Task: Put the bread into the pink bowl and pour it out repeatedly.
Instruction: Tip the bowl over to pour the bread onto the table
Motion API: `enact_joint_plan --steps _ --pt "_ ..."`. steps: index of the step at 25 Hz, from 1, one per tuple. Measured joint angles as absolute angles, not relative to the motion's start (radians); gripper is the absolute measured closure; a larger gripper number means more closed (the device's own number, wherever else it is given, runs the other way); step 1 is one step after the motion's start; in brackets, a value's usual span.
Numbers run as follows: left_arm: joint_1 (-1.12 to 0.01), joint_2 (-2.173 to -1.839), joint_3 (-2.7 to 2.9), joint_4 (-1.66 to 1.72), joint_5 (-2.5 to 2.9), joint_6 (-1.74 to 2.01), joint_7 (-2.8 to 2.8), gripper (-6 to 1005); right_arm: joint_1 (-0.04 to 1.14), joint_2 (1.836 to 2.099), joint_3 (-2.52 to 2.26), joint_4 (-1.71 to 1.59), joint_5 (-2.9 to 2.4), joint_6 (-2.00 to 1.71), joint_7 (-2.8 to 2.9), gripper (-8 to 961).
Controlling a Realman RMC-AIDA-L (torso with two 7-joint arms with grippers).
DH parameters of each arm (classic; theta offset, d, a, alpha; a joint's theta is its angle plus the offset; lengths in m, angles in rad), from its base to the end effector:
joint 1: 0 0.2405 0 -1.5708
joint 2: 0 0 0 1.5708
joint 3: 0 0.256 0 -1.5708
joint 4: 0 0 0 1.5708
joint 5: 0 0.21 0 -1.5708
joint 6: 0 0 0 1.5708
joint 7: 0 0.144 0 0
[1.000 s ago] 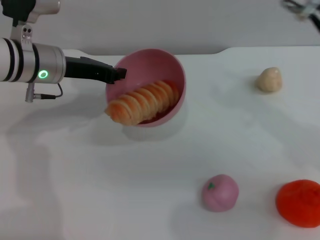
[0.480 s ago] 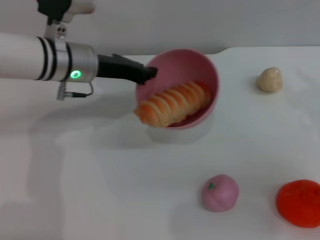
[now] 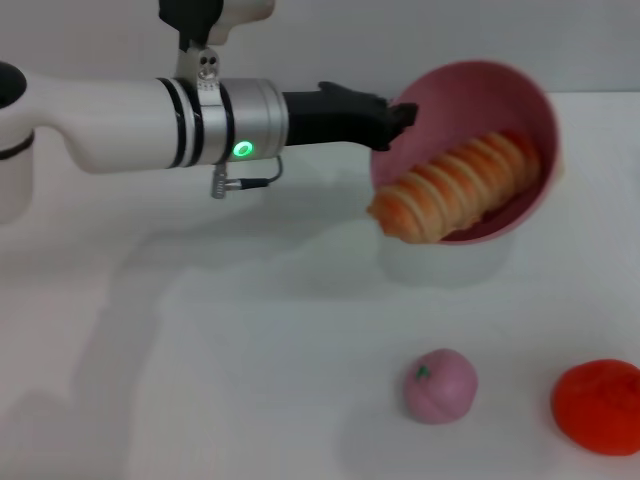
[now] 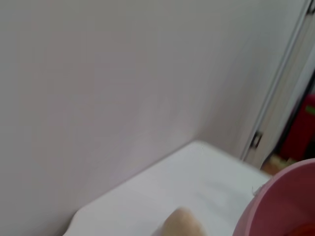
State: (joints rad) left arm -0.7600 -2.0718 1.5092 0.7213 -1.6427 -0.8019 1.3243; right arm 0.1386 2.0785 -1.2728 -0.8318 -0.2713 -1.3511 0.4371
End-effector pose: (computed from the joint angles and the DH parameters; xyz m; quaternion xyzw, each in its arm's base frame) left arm -0.1273 0.4194 -0.0710 -0.9238 -0.2534 -0.2151 0.1903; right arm 0.2593 0.3076 0.1234 -0.6116 -0.0072 0.4815 0.6277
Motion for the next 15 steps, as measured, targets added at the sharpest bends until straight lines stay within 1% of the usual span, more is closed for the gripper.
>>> enact_joint_plan --steps 10,15 --pt "-0.679 -2.074 1.653 0.716 -2.133 -0.76 1.658 965 0.134 2.077 -1.25 -0.837 -0.281 -1.384 0.436 450" --pt "-0.665 -2.075 1.724 0.714 -2.275 -0.758 1.772 965 0.135 2.077 -1.257 -0.838 -0.282 -1.391 0.436 449"
